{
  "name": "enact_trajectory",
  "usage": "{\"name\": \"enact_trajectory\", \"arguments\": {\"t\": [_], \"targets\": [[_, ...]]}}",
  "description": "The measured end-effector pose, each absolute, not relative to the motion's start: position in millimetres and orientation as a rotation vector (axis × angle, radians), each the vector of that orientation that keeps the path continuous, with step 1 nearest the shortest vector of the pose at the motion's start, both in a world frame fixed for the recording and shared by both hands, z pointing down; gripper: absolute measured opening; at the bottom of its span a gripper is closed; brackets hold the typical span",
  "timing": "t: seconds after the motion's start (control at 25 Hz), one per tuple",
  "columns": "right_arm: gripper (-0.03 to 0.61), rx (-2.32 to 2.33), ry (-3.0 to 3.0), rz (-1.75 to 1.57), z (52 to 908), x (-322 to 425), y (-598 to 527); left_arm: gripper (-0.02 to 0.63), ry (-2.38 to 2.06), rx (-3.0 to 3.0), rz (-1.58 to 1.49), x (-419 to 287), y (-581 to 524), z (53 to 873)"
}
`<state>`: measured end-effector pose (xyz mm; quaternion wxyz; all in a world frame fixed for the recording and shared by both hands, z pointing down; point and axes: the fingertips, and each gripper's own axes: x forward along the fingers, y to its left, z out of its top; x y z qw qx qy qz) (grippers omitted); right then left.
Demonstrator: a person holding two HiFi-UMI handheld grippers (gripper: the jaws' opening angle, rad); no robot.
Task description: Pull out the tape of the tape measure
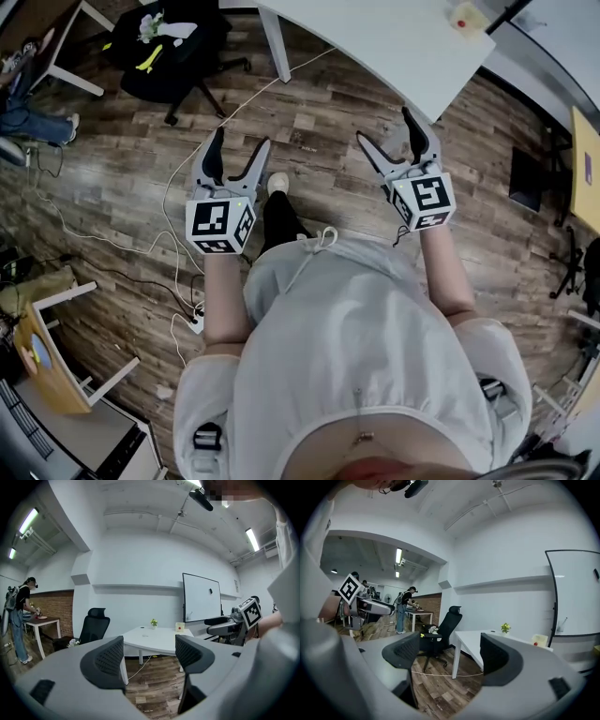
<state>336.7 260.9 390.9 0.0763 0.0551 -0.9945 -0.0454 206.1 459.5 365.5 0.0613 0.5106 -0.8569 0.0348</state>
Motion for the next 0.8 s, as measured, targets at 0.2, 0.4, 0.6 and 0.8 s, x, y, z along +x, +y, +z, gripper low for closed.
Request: {"name": "enact_trajectory", "arguments": {"t": [0.2, 0.4, 0.6, 0.8], "targets": [[0.397, 0.269, -2.978, -0.115, 378, 244, 240, 0.345, -2.531, 1.665, 0.125, 101, 423, 353], [0.39, 0.401, -2.972, -0.04, 365, 162, 217, 0.345, -2.439, 1.786, 0.119, 4, 387, 338], [0.39, 0.528, -2.909, 0.003, 372, 99, 190, 0.345, -2.307, 1.884, 0.183, -67, 352, 352], [0.39, 0.598, -2.864, 0.099, 386, 77, 159, 0.345, -2.185, 1.937, 0.197, -102, 308, 373]]}}
